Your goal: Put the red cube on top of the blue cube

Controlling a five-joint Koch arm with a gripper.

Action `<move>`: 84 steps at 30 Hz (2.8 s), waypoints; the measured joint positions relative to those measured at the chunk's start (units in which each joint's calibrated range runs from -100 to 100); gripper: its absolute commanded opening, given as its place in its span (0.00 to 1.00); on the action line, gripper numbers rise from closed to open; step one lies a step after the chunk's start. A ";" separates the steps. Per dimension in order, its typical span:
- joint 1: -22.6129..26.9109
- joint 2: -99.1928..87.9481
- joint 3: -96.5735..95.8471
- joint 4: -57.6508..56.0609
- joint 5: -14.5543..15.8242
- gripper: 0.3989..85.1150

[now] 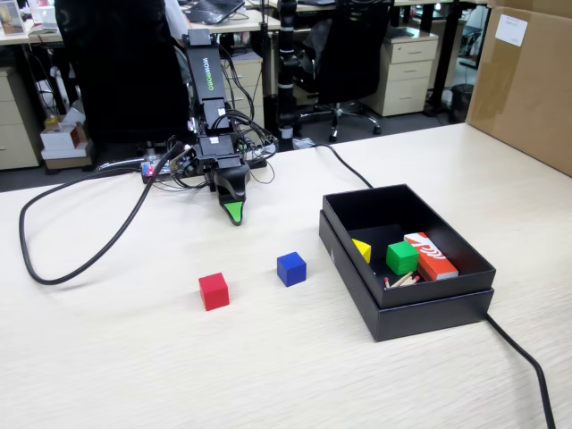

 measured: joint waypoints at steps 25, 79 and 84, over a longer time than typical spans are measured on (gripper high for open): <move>0.00 0.00 0.00 0.00 0.00 0.57; 1.51 0.00 0.00 0.00 0.10 0.56; 1.37 -0.13 0.00 0.00 0.20 0.56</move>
